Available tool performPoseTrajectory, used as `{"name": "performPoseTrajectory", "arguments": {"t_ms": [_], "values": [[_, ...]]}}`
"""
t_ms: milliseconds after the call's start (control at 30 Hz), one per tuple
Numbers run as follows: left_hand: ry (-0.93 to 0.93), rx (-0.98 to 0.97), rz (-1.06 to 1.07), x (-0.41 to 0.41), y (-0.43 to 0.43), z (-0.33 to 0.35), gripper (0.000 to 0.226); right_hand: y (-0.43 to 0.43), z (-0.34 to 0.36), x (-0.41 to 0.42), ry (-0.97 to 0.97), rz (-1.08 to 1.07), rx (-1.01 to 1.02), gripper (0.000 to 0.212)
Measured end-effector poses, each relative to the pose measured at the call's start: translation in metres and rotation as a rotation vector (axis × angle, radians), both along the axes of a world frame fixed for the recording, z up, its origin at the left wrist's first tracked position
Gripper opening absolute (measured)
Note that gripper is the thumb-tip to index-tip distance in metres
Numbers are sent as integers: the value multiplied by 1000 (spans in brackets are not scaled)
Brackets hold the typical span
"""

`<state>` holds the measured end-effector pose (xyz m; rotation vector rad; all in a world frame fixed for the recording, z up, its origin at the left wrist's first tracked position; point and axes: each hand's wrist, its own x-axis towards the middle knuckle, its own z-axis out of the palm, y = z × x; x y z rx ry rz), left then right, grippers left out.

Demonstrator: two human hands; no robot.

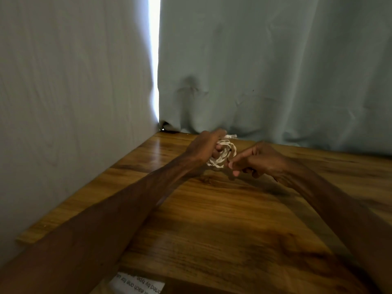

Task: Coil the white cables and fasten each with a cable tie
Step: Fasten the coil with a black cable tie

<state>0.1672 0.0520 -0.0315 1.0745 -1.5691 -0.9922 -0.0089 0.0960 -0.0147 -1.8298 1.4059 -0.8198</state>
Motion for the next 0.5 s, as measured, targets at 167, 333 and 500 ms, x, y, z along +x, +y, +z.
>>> {"name": "performPoseTrajectory", "arguments": {"t_ms": [167,333,500], "values": [[-720,-411,352,7,8,-1,20,2,0,7,-163,-99,118,14],[-658,-423,430,-5,4,-5,29,8,-1,12,-196,-151,164,15],[-568,-470,481,-17,11,-4,41,9,-5,16,-293,-212,177,8]]}}
